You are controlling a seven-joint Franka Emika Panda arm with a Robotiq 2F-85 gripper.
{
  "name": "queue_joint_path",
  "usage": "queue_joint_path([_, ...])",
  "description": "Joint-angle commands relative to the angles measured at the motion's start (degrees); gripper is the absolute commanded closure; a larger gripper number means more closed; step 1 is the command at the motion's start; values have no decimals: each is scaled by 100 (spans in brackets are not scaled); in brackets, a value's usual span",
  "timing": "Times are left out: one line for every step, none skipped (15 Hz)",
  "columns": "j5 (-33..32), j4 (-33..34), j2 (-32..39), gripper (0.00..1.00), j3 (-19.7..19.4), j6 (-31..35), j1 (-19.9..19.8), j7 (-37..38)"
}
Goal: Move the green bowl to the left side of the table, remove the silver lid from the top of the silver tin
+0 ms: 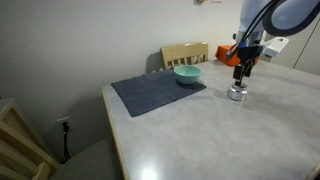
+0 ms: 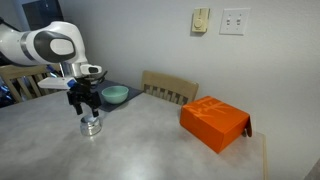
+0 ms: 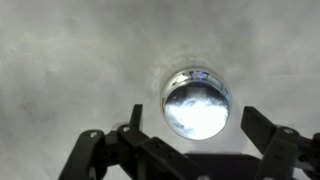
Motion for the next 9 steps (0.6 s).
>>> queue_joint_path([34,-65,105,0,-55,255,12,133])
queue_joint_path([194,-76,99,0,24,216,-42,31])
queue_joint_path([303,-80,105,0,62,208,-77,-45])
queue_joint_path([459,-103,77,0,118,198,-131,-148])
queue_joint_path([630,-146,26,0,157,227,-148,-133])
queue_joint_path([781,-170,2,0,192,243,-178,-207])
queue_joint_path([960,-195,-18,0,231,284,-207,-256])
queue_joint_path([1105,-226,-47,0,247,340,-208,-241])
queue_joint_path([1191,-232,-60,0,254,360,-211,-284])
